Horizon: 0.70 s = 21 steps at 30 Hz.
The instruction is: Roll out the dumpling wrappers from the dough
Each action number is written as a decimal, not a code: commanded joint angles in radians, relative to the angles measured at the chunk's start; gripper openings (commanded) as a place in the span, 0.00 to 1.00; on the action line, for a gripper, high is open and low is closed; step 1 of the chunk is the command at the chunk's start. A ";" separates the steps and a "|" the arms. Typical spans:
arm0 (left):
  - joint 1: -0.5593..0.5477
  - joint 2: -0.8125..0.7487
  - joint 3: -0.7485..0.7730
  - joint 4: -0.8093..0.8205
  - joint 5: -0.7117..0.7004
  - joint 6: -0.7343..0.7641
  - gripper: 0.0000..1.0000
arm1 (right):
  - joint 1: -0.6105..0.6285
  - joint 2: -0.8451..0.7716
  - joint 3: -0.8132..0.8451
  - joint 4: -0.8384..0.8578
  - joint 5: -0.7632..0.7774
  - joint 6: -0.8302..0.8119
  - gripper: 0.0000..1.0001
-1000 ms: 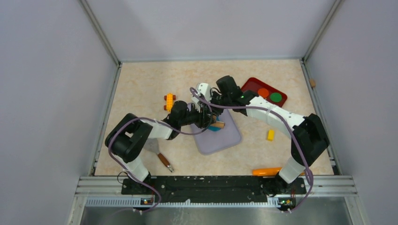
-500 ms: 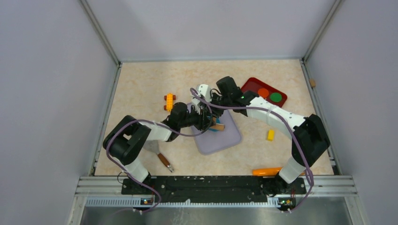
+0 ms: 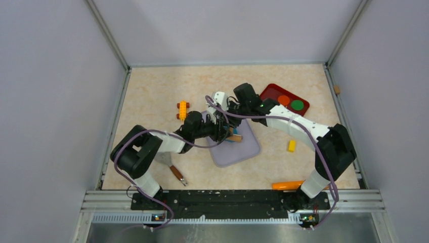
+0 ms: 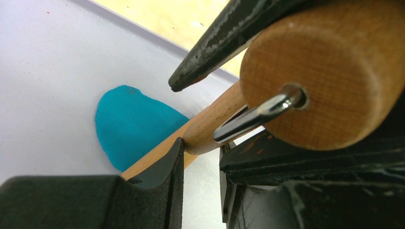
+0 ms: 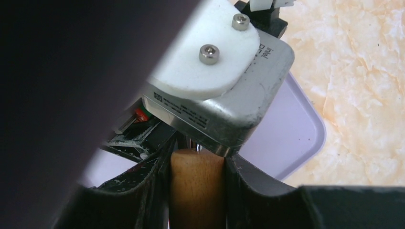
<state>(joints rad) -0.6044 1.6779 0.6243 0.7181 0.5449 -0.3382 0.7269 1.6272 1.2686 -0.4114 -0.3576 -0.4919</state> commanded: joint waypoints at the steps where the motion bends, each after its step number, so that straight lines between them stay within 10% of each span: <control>1: -0.028 0.008 -0.039 -0.124 -0.006 -0.073 0.00 | 0.065 0.006 -0.066 -0.212 -0.112 0.041 0.00; 21: -0.037 -0.091 0.021 -0.227 -0.014 0.005 0.00 | 0.063 -0.013 0.021 -0.238 -0.069 0.052 0.00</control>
<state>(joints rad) -0.6426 1.6199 0.5755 0.6590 0.5571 -0.3534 0.7395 1.6108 1.2568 -0.4812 -0.3935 -0.4683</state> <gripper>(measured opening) 0.308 0.357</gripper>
